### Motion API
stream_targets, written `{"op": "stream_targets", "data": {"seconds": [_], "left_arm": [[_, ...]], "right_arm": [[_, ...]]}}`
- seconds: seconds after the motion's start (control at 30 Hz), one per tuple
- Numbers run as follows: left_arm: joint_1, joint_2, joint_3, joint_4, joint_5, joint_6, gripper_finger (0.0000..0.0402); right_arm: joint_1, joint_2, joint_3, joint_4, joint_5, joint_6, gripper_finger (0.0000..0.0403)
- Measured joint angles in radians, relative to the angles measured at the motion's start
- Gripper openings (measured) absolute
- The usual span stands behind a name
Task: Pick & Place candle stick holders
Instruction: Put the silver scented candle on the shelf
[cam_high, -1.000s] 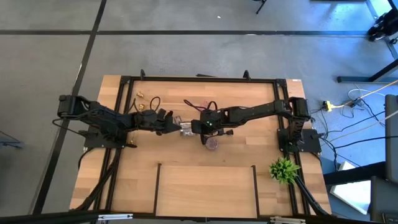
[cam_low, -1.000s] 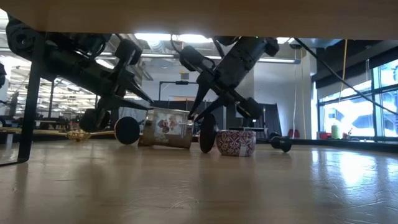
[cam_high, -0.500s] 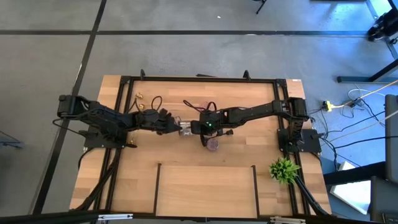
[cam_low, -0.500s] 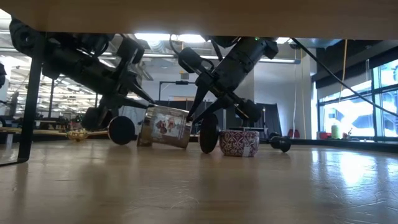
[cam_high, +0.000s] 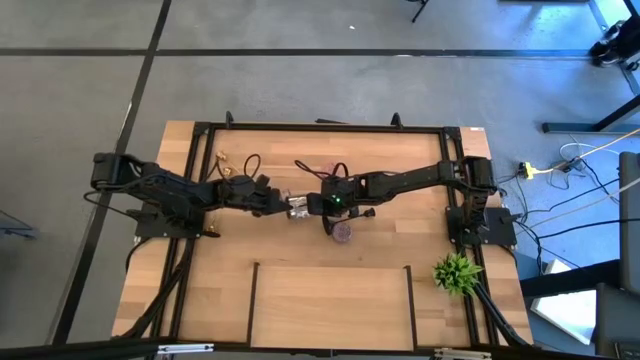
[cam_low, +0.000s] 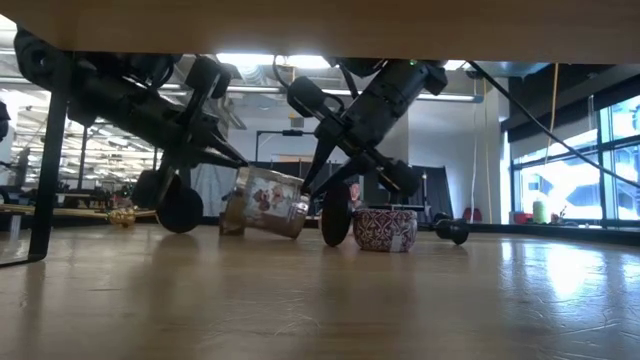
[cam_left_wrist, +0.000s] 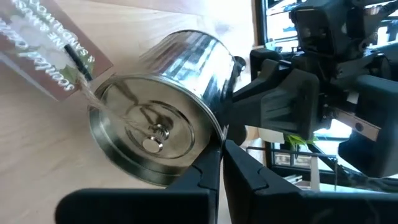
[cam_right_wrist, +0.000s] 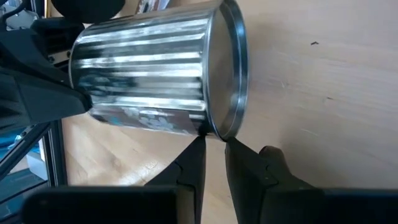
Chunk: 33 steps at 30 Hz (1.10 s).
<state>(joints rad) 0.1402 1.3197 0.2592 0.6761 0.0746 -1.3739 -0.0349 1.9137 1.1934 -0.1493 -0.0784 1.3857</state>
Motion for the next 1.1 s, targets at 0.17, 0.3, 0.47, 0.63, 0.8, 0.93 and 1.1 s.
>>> {"op": "stream_targets", "data": {"seconds": [0.17, 0.3, 0.47, 0.63, 0.8, 0.93, 1.1], "left_arm": [[0.0, -0.032, 0.014, -0.027, -0.005, -0.007, 0.0002], [0.0, -0.047, 0.1, -0.185, 0.02, 0.05, 0.0002], [0.002, -0.045, 0.273, -0.509, 0.049, 0.205, 0.0002], [0.042, -0.045, 0.422, -0.779, 0.046, 0.34, 0.0002], [0.091, -0.045, 0.471, -0.837, 0.073, 0.386, 0.0002], [0.107, -0.045, 0.474, -0.92, 0.076, 0.391, 0.0002], [0.104, -0.048, 0.476, -0.978, 0.091, 0.432, 0.0002]], "right_arm": [[0.0, 0.0, 0.0, 0.009, -0.005, -0.006, 0.0062], [0.001, 0.0, 0.0, 0.01, -0.016, -0.01, 0.0062], [-0.002, -0.005, 0.032, 0.061, -0.024, -0.033, 0.0062], [-0.005, 0.0, 0.071, 0.023, -0.018, -0.059, 0.0062], [-0.008, -0.001, 0.122, -0.07, -0.012, -0.094, 0.0062], [-0.009, -0.002, 0.143, -0.124, 0.005, -0.112, 0.0062], [-0.008, -0.002, 0.148, -0.127, 0.004, -0.114, 0.0062]]}}
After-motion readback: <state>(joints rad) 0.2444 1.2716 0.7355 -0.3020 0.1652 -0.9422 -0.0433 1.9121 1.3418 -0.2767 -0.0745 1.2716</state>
